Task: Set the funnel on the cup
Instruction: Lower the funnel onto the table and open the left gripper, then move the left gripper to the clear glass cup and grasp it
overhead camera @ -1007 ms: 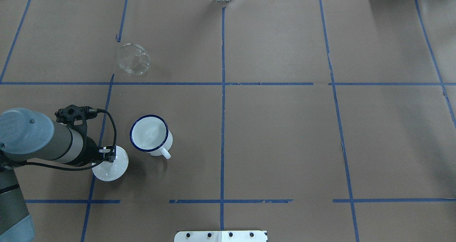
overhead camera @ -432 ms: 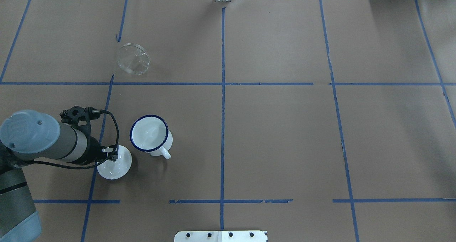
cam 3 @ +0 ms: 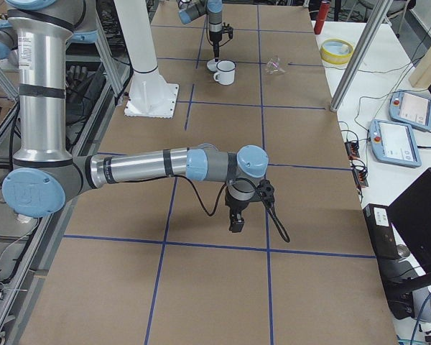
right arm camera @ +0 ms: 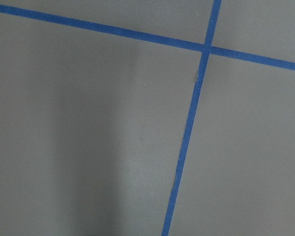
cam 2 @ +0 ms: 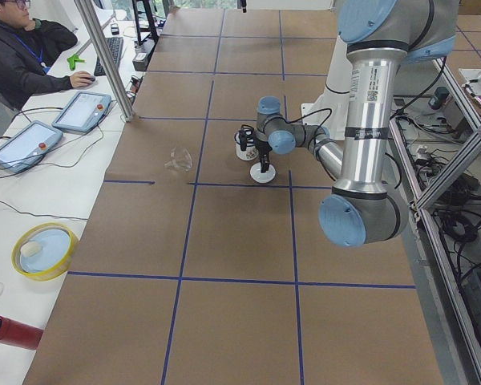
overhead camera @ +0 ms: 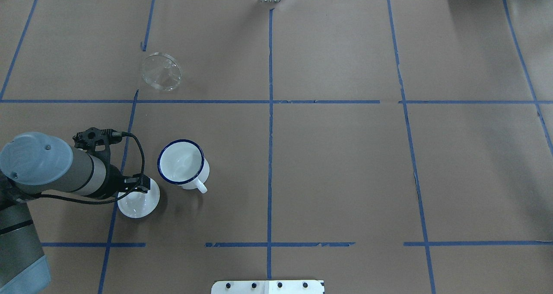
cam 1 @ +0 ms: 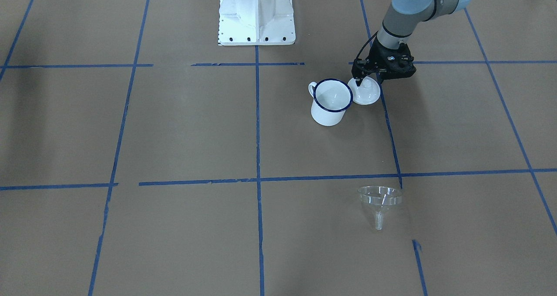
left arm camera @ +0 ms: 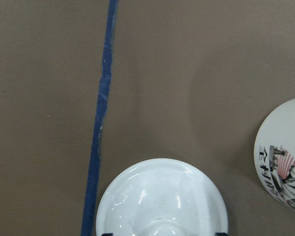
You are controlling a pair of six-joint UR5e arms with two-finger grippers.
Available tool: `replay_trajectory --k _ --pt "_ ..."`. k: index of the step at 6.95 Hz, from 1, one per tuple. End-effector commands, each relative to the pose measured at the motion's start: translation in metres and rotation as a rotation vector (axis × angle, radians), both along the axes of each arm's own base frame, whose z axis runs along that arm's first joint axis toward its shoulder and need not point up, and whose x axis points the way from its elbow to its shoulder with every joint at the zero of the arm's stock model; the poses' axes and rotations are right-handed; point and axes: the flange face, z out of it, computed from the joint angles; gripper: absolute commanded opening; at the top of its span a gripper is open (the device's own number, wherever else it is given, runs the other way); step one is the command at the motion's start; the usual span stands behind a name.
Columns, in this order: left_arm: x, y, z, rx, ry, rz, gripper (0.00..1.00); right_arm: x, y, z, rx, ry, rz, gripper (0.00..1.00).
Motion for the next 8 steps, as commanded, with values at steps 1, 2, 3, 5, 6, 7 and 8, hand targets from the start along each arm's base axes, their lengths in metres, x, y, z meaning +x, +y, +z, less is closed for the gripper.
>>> replay_trajectory --k 1,2,3,5,6,7,8 --pt "-0.046 -0.047 -0.023 0.023 0.041 -0.129 1.0 0.0 0.0 -0.001 0.001 0.0 0.0 1.0" --pt "-0.089 -0.093 -0.048 0.008 0.089 -0.292 1.0 0.0 -0.001 -0.001 0.001 0.0 0.0 1.0" --pt "-0.089 -0.11 -0.072 -0.097 0.155 -0.452 1.0 0.0 -0.001 -0.001 0.001 0.0 0.0 1.0" --pt "-0.059 -0.155 -0.095 -0.285 0.32 -0.783 0.99 0.0 0.0 -0.001 0.001 0.0 0.0 1.0" --pt "-0.043 -0.179 -0.084 -0.37 0.432 -0.926 0.95 0.0 0.0 0.0 0.0 0.0 0.0 1.0" --pt "-0.032 -0.204 -0.077 -0.343 0.532 -1.033 0.94 0.0 0.0 -0.001 0.001 0.0 0.0 1.0" --pt "-0.016 -0.22 -0.052 -0.398 0.532 -1.087 0.94 0.0 -0.001 -0.001 0.001 0.0 0.0 1.0"
